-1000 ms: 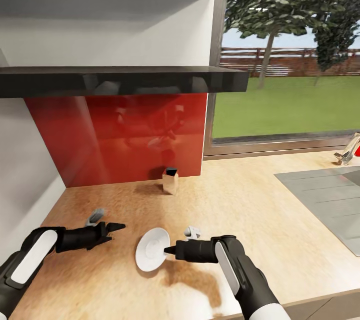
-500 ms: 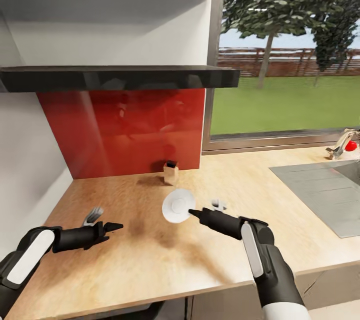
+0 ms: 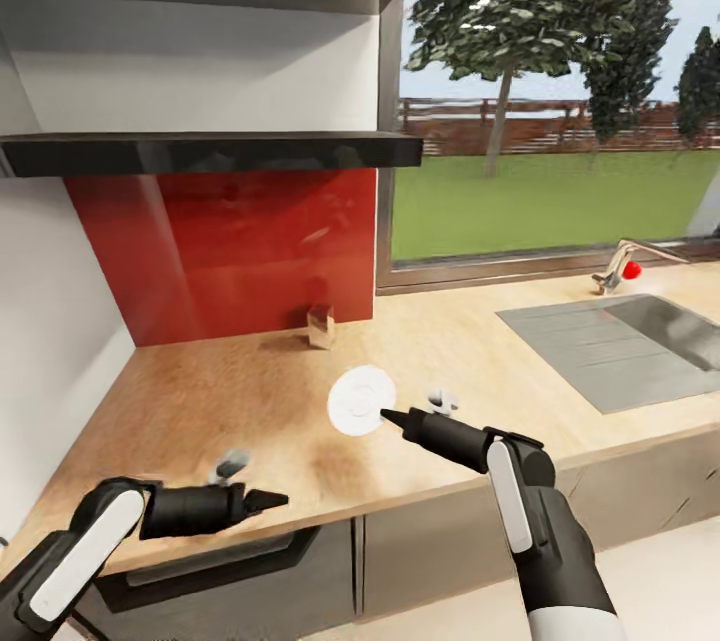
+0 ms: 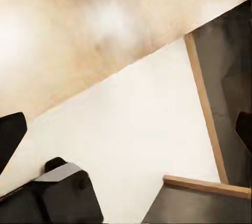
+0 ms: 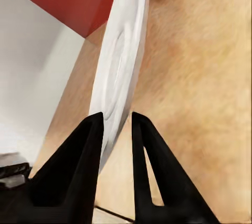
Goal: Set up a coffee station on the kitchen countertop: keep the coffee maker on the countertop, move the bottle of coffee from the kitchen shelf to the counter next to the coffee maker, place a paper coffee filter on top of the coffee maker, put the saucer next to the coffee maker with the coffee cup on the saucer, and place the electric kettle next to the coffee maker.
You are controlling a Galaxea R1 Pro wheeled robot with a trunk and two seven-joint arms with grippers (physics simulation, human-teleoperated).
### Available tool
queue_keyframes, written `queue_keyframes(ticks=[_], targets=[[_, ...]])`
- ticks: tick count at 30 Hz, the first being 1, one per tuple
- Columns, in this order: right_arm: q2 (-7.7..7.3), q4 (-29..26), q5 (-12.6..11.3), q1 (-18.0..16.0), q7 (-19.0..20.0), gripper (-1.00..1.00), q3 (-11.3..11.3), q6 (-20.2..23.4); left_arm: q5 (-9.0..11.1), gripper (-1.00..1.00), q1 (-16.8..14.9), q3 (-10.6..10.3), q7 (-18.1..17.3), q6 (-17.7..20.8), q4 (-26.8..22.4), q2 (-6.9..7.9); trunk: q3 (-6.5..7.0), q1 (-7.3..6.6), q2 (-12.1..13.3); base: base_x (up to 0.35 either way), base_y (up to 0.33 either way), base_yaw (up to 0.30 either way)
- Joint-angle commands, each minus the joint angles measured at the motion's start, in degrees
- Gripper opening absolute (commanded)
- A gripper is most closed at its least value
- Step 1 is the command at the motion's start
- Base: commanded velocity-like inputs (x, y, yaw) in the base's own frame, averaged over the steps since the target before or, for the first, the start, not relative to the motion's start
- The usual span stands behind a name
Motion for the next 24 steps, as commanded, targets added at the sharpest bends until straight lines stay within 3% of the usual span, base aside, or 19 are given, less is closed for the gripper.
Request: queue_keyframes(ticks=[1, 4, 6, 9, 11, 13, 14, 15, 17, 19, 22, 23, 24], targets=[[0.01, -0.01, 0.04, -0.07, 0.40, -1.00, -0.19, 0.35, -0.81, 1.00, 1.05, -1.11, -1.31, -0.20, -1.87, 0.06, -0.09, 0.01, -0.11, -0.282, 0.000, -0.281], [-0.65, -0.07, 0.07, -0.07, 0.38, -1.00, -0.27, 0.35, -1.27, 1.00, 5.51, -5.03, -2.57, -1.34, -4.65, 0.10, 0.02, 0.01, -0.11, -0.205, 0.000, -0.282], [-1.30, -0.09, 0.07, -0.07, 0.39, -1.00, -0.30, 0.35, -3.50, 1.00, 8.69, -9.88, -2.81, -3.90, -5.11, 0.19, 0.08, 0.01, -0.11, -0.057, 0.000, -0.282], [-1.69, -0.10, 0.07, -0.07, 0.38, -1.00, -0.34, 0.35, -10.11, 1.00, 10.95, -16.15, -2.99, -9.70, -5.02, 0.18, 0.19, 0.01, -0.11, -0.020, 0.000, -0.283], [-1.81, -0.09, 0.13, -0.07, 0.36, -1.00, -0.38, 0.35, -16.37, 1.00, 13.22, -23.74, -2.96, -17.05, -4.36, 0.16, 0.26, 0.01, -0.11, -0.004, 0.000, -0.283], [-1.86, -0.10, 0.15, -0.07, 0.36, -1.00, -0.41, 0.35, -18.52, 1.00, 14.67, -27.09, -2.65, -22.10, -1.16, 0.15, 0.33, 0.01, -0.11, -0.001, 0.000, -0.252], [-1.88, -0.10, 0.16, -0.07, 0.36, -1.00, -0.44, 0.35, -19.19, 1.00, 15.12, -27.75, -2.51, -24.53, 1.17, 0.13, 0.36, 0.01, -0.11, -0.001, 0.000, -0.142], [-2.29, -0.10, 0.16, -0.07, 0.36, -1.00, -0.52, 0.35, -20.16, 1.00, 15.59, -28.44, -1.93, -30.55, 7.95, 0.00, 0.36, 0.01, -0.11, 0.000, 0.000, -0.058], [-3.83, -0.10, 0.14, -0.07, 0.39, -1.00, -0.53, 0.35, -20.55, 1.00, 15.78, -28.70, -0.81, -38.27, 17.35, -0.77, 0.37, 0.01, -0.11, 0.000, 0.000, -0.031], [-6.07, -0.05, 0.01, -0.07, 0.43, -1.00, -0.50, 0.35, -20.76, 1.00, 15.88, -28.65, 1.34, -50.64, 33.08, -4.28, 0.38, 0.01, -0.11, 0.000, 0.000, -0.009], [-7.00, -0.02, -0.02, -0.07, 0.44, -1.00, -0.56, 0.35, -20.85, 1.00, 15.91, -28.91, 7.86, -65.16, 55.87, -11.38, 0.38, 0.01, -0.11, 0.000, 0.000, -0.002], [-7.06, -0.06, -0.07, -0.07, 0.46, -1.00, -0.59, 0.31, -20.85, 1.00, 15.92, -28.86, 11.69, -68.98, 61.51, -13.25, 0.38, 0.01, -0.11, 0.000, 0.000, 0.000], [-7.10, -0.08, -0.08, -0.07, 0.49, -1.00, -0.58, 0.29, -20.81, 1.00, 15.92, -28.78, 13.68, -70.46, 63.48, -13.77, 0.38, 0.01, -0.11, 0.000, 0.000, 0.000]])
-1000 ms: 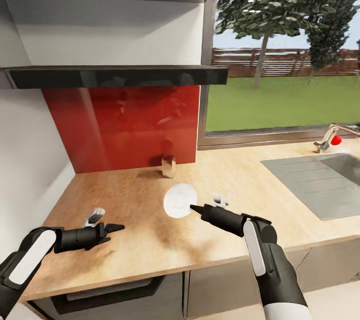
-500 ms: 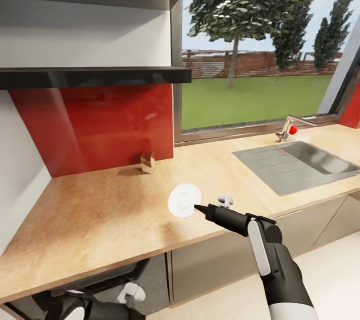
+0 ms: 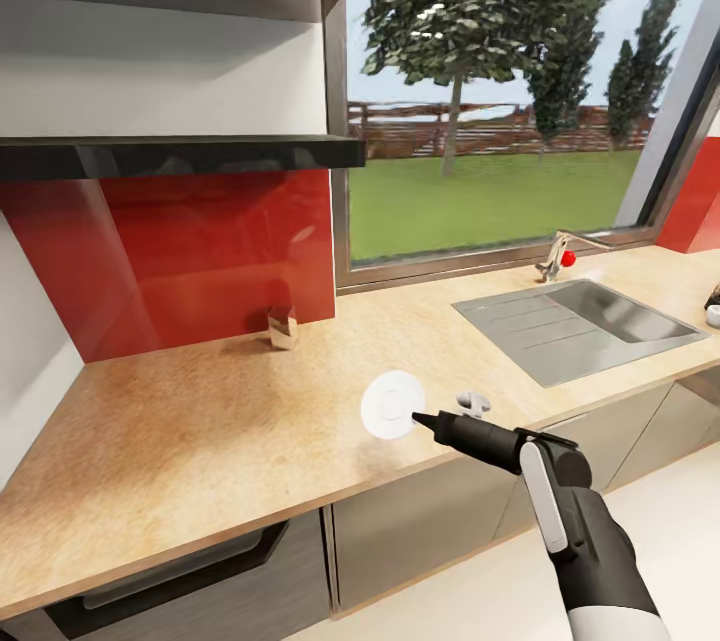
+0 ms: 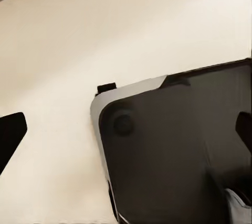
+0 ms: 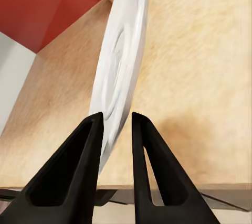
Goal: Set up a coffee station on the kitchen countertop: keep the coffee maker on the countertop, move the bottle of coffee from the kitchen shelf to the counter next to the coffee maker, place a paper coffee filter on top of the coffee maker, put the saucer next to the coffee maker with the coffee cup on the saucer, and place the electric kettle next to the coffee maker.
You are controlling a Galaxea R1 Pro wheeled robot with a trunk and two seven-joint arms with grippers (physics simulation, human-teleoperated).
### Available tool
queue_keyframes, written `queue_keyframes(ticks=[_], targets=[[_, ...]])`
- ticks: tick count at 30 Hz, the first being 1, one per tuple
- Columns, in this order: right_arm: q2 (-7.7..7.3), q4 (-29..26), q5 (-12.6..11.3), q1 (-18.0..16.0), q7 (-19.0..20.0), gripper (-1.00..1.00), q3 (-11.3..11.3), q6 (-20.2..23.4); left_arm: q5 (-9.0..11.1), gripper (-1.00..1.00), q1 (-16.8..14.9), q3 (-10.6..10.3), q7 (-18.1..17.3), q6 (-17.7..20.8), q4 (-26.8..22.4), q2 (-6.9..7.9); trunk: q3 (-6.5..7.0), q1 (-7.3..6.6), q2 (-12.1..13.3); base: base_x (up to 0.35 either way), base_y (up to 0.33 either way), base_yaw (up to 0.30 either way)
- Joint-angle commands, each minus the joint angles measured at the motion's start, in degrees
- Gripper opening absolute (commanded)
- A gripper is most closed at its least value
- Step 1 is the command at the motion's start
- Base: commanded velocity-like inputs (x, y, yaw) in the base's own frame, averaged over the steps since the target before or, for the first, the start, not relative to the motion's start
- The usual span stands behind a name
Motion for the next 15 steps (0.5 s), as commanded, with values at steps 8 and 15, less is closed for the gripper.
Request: queue_keyframes(ticks=[8, 15], targets=[[-1.09, -0.03, -0.03, 0.02, 0.46, -1.00, -2.52, 0.32, 1.25, 1.00, 0.02, 0.05, 7.45, -3.48, 9.16, -2.24, -0.11, 0.03, -0.11, 0.000, -0.021, -0.014], [-1.69, -0.13, -0.15, 0.02, 0.45, -1.00, -6.17, 0.31, 2.24, 1.00, 0.02, 0.03, 14.29, -3.46, 9.62, -2.85, -0.11, 0.03, -0.11, 0.000, -0.261, -0.103]])
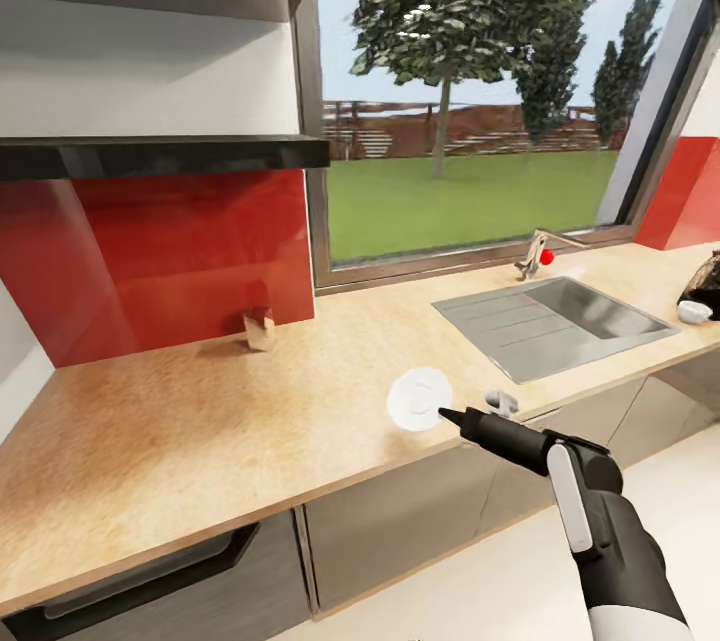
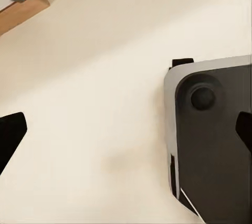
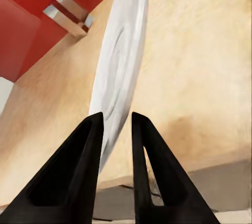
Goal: Set up a coffee station on the kitchen countertop: keep the coffee maker on the countertop, move the bottle of coffee from the kitchen shelf to the counter next to the coffee maker, place a paper coffee filter on top of the coffee maker, put the saucer next to the coffee maker with the coffee cup on the saucer, and place the electric kettle next to the coffee maker.
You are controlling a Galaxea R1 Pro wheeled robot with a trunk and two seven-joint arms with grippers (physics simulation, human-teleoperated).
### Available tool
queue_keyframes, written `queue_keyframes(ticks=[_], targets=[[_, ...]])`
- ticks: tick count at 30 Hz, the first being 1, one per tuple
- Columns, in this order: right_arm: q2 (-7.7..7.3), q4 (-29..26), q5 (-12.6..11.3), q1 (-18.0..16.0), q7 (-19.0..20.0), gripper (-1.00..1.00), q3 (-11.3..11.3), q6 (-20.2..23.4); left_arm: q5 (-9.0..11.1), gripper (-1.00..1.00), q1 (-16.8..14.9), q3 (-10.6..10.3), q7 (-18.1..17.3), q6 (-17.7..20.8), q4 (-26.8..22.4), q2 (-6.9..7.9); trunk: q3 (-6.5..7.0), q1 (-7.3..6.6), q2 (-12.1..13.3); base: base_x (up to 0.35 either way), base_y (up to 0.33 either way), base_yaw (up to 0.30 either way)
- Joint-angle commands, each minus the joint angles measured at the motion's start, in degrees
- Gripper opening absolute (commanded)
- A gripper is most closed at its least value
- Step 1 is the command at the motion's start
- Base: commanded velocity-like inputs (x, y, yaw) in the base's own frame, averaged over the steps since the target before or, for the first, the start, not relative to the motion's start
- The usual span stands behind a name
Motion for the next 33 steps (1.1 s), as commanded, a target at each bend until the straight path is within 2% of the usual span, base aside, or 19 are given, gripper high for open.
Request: queue_keyframes(ticks=[1, 8, 18, 24, 33], targets=[[0.06, -0.16, -0.01, -0.09, 0.39, -1.00, -0.23, 0.34, 0.34, 1.00, 0.01, -0.44, 0.66, -0.08, -0.09, -0.46, -0.11, 0.03, -0.11, 0.000, -0.272, -0.271], [-0.32, -1.92, 0.07, -0.09, 0.39, -1.00, -0.30, 0.34, 0.45, 1.00, 0.05, -0.36, 1.02, 0.01, -0.04, -1.25, 0.03, 0.03, -0.11, 0.051, -0.267, -0.293], [-0.38, -2.02, 0.12, -0.09, 0.39, -1.00, -0.31, 0.34, 0.45, 1.00, 0.68, -0.34, 2.05, 0.02, 0.04, -1.24, 0.25, 0.03, -0.11, 0.227, -0.198, -0.300], [-1.21, -1.96, 0.16, -0.10, 0.39, -1.00, -0.39, 0.34, 0.47, 1.00, 0.78, -0.31, 2.09, 0.00, -0.03, -1.27, 0.38, 0.03, -0.11, 0.226, -0.203, -0.300], [-1.26, -1.93, 0.16, -0.11, 0.39, -1.00, -0.39, 0.34, 0.62, 1.00, 0.78, -0.26, 2.09, 0.00, -0.04, -1.30, 0.57, 0.03, -0.11, 0.068, -0.261, -0.300]])
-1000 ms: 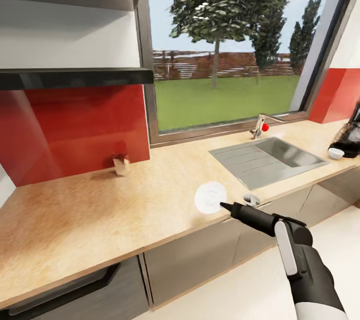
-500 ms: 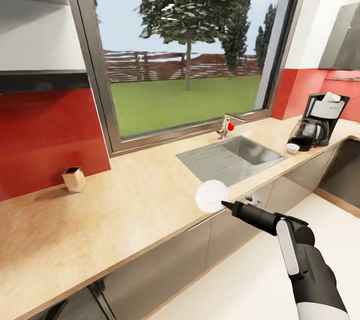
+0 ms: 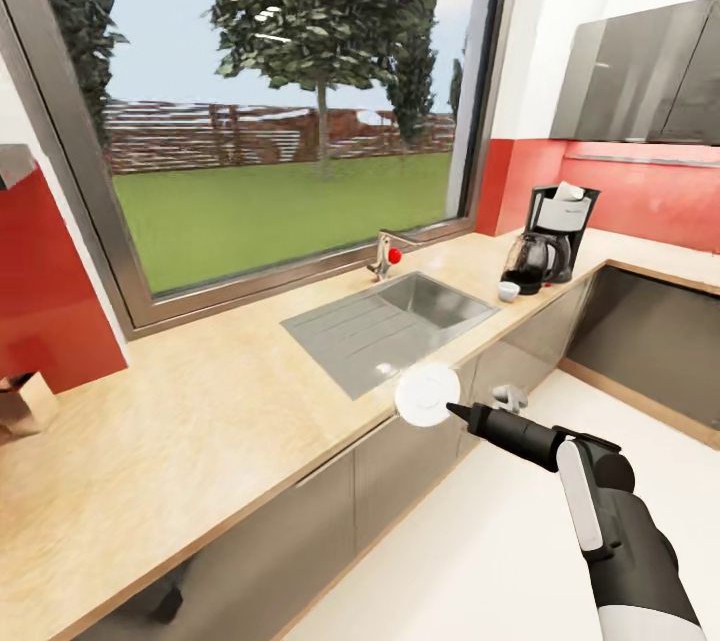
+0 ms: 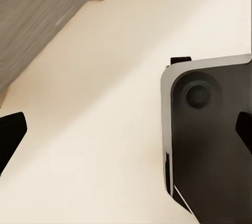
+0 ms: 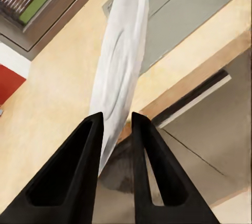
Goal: Set up a coffee station on the kitchen countertop: keep the coffee maker on the countertop, move the bottle of coffee from the kitchen shelf to the counter next to the coffee maker, place a paper coffee filter on top of the coffee maker, put the saucer next to the coffee maker with the coffee cup on the saucer, and place the electric kettle next to the coffee maker.
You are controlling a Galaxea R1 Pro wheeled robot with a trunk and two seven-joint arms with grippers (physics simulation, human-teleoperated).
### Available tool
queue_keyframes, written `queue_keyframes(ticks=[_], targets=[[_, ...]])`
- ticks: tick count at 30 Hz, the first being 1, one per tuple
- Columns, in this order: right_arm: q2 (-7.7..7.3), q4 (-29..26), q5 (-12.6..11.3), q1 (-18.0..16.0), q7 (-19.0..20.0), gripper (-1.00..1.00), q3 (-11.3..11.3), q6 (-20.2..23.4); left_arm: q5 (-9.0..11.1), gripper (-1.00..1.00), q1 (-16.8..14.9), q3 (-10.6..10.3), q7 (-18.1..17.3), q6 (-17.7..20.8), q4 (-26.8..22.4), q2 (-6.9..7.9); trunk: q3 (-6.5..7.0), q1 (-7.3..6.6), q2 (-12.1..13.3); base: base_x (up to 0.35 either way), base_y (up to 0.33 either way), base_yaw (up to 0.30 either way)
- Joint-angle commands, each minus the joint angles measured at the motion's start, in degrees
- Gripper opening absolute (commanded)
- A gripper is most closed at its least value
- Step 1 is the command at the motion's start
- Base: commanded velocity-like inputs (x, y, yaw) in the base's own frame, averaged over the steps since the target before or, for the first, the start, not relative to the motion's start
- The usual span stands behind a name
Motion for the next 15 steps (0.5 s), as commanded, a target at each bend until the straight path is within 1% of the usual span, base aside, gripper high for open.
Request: queue_keyframes(ticks=[1, 5, 9, 15], targets=[[0.00, 0.01, -0.11, -0.06, 0.30, -1.00, -0.08, 0.35, 0.22, 1.00, -0.01, -0.49, 0.37, -0.07, -0.10, 0.03, -0.10, 0.03, -0.12, 0.004, -0.274, -0.300], [0.01, 0.01, -0.11, -0.06, 0.30, -1.00, -0.08, 0.35, 0.23, 1.00, -0.01, -0.47, 0.37, -0.07, -0.10, 0.03, -0.01, 0.03, -0.12, 0.015, -0.274, -0.300], [-0.01, 0.01, -0.11, -0.05, 0.30, -1.00, -0.08, 0.35, 0.35, 1.00, -0.01, -0.43, 0.37, -0.07, -0.10, 0.03, 0.07, 0.03, -0.12, 0.096, -0.274, -0.300], [-0.07, 0.00, -0.11, -0.05, 0.30, -1.00, -0.09, 0.35, 2.36, 1.00, -0.01, -0.49, 0.37, -0.13, -0.10, 0.03, 0.20, 0.03, -0.12, 0.133, -0.274, -0.300]])
